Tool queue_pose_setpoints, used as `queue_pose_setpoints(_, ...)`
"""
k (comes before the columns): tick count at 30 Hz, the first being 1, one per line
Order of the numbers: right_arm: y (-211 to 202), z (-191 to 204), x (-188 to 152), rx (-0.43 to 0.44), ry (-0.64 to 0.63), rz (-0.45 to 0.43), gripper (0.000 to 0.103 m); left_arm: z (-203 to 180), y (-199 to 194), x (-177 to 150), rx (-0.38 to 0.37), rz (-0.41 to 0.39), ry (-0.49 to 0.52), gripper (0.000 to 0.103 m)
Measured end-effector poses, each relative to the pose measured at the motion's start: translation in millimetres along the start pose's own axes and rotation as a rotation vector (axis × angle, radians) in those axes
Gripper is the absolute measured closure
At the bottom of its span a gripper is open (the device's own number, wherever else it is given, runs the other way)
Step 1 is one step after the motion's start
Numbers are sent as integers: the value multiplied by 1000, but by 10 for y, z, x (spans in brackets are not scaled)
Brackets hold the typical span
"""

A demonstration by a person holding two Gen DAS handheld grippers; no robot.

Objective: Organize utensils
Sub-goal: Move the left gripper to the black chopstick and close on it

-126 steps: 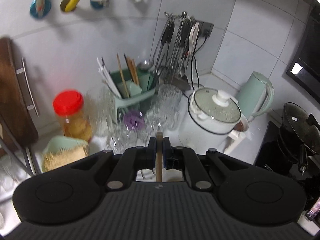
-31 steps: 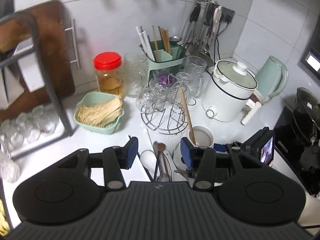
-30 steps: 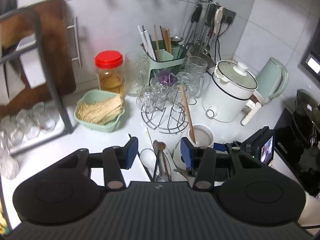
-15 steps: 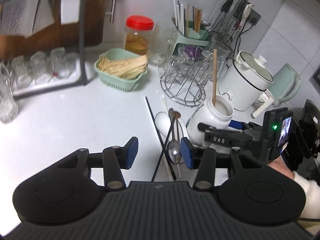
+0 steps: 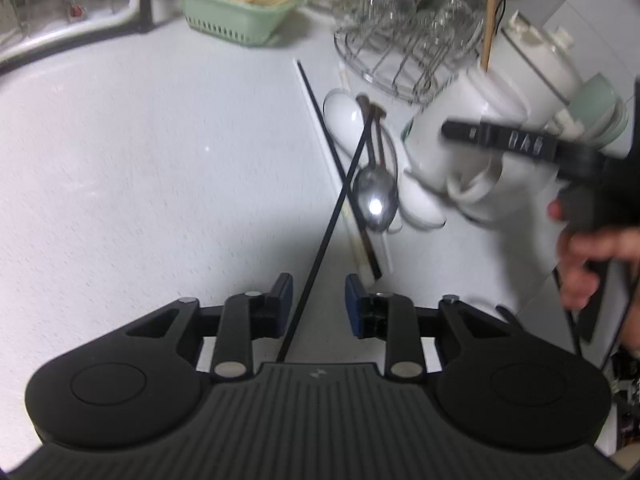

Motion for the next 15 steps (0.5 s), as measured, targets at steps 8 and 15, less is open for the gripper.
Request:
queue_pose_setpoints(8,4,-15,1,8,-9,16,17,-102,123,190,28,-28,-4,80)
queue_pose_setpoints(15,11,-13,17,10,-15,27,17,-269,262,441,63,-26,110,84)
Point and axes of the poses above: each gripper's, at about its wrist camera, not at the fingertips, and y roughly the way its jaws point, z to its left, x to its top, the point moved 5 cm from there along y, roughly the way its jaws point, and after that the axes turned 7 degrees about z, right-handed, at the moved point
